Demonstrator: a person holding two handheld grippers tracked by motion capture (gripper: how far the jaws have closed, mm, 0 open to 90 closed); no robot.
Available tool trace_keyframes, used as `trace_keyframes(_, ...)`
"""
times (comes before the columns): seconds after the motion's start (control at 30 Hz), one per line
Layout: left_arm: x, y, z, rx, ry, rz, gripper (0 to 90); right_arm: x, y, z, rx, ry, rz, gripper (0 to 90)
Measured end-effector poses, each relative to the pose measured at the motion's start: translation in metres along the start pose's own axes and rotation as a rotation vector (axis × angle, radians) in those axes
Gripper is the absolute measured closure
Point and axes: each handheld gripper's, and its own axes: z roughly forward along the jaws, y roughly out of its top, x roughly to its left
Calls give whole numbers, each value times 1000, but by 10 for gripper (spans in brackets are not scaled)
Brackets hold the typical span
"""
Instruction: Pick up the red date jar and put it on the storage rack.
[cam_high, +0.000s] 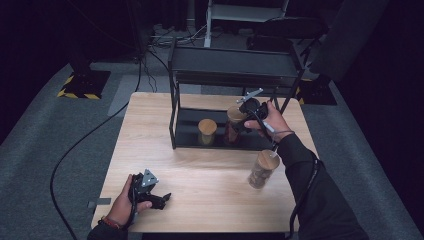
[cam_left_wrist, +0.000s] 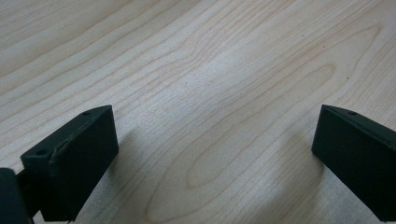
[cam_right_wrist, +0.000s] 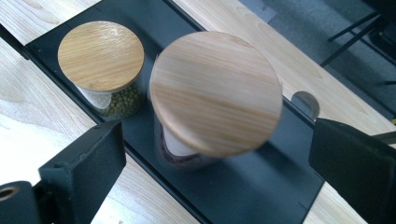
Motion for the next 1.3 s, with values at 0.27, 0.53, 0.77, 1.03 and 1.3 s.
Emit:
trace_keyframes(0.27, 0, 0, 0, 0, 0, 0, 2, 9, -21, -17, -37, -47, -26, 39)
trace_keyframes(0.53, 0, 0, 0, 0, 0, 0, 2, 11, -43, -41, -85, -58, -33, 38)
trace_keyframes(0.77, 0, 0, 0, 0, 0, 0, 2, 12, -65, -61, -124, -44, -44, 37)
trace_keyframes(1.03, 0, 0, 0, 0, 0, 0, 2, 16, -94, -77, -157, -49, -47, 36)
trace_keyframes(1.3, 0, 0, 0, -1, 0, -1, 2, 15, -125, -95, -190, -39, -38, 33)
